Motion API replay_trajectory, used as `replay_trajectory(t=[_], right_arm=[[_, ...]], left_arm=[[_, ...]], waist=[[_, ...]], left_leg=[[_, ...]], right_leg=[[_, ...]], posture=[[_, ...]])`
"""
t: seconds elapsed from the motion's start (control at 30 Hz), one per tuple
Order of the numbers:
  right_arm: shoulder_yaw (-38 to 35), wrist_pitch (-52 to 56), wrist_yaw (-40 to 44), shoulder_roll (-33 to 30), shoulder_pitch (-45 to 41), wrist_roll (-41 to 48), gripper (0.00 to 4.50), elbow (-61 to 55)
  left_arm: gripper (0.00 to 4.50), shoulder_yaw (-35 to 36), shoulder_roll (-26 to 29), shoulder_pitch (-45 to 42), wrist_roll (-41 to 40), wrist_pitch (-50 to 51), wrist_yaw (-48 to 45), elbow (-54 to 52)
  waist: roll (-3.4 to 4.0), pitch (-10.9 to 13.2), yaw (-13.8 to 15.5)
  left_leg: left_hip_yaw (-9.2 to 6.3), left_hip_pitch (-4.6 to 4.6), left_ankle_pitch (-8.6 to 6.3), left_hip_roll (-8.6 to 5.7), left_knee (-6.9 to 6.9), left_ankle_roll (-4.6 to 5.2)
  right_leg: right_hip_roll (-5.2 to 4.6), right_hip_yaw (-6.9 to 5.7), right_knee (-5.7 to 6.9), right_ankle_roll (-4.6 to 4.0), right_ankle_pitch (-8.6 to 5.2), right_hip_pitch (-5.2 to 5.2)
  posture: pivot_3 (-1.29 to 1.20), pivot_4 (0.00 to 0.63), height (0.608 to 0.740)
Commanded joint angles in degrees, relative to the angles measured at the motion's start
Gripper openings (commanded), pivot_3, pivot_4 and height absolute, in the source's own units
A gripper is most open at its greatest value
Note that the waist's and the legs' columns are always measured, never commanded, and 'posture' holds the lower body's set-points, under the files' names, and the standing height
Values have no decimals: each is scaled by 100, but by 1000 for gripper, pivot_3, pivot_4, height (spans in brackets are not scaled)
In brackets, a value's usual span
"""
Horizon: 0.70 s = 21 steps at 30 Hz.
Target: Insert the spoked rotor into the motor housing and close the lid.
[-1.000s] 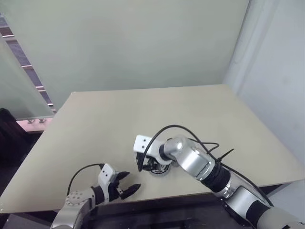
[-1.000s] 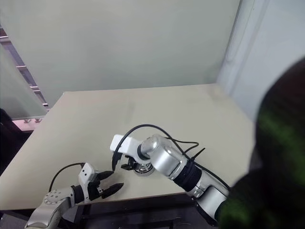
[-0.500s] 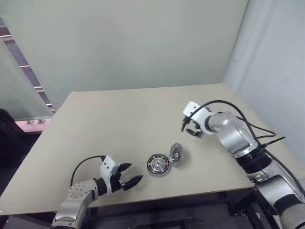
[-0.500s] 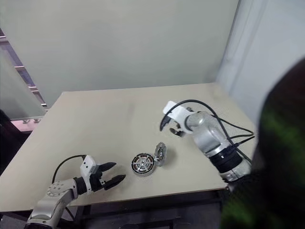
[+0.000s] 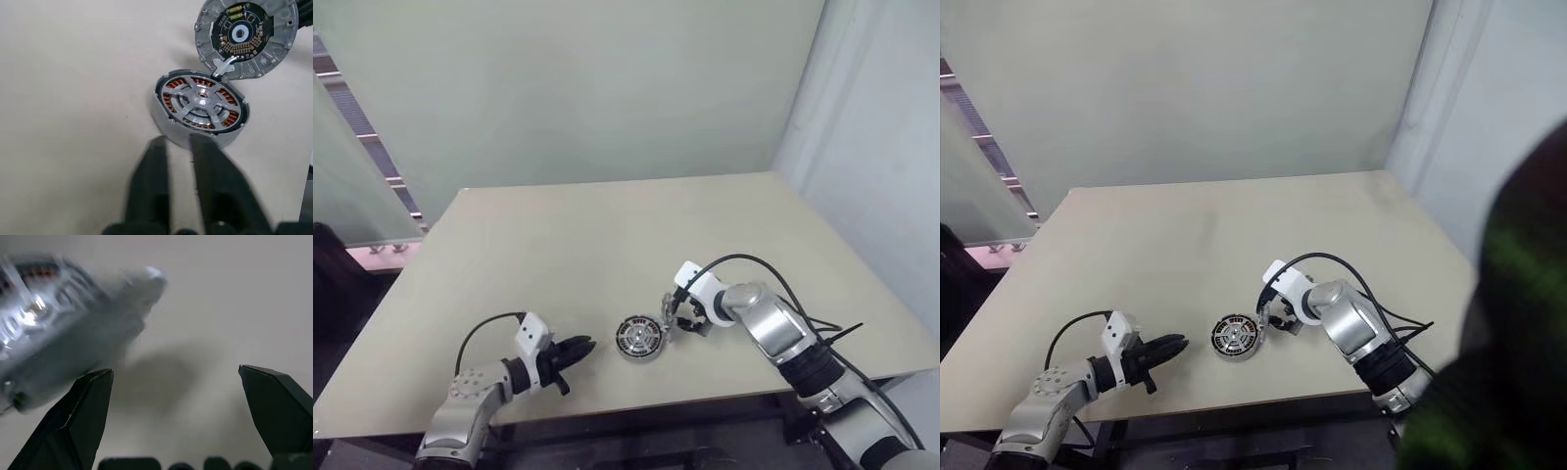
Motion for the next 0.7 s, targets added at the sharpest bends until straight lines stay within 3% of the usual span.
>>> replay_trajectory(t=[0.03, 0.5, 0.7], right_arm=[[-353, -42, -176, 343, 28, 327, 4500, -346], [86, -598, -339, 827, 290, 432, 4500, 259], [-141, -1203, -196, 885, 287, 641, 4500, 672]], left_arm=[[20, 142, 86, -43, -73, -29, -14, -157], [20, 188, 110, 9, -71, -14, 56, -263], [20, 203, 112, 75, -102, 5, 89, -364]], waist=[[0, 0, -2], [1, 1, -6], [1, 1, -6]], left_leg=[[0, 0, 0, 0, 0, 0], [2, 4, 0, 2, -2, 0], [2, 5, 0, 2, -2, 0]], right_leg=[[0, 0, 0, 0, 0, 0], [1, 0, 2, -1, 0, 0], [1, 1, 2, 0, 0, 0]], posture=[[0, 0, 740], [0, 0, 740], [0, 0, 740]])
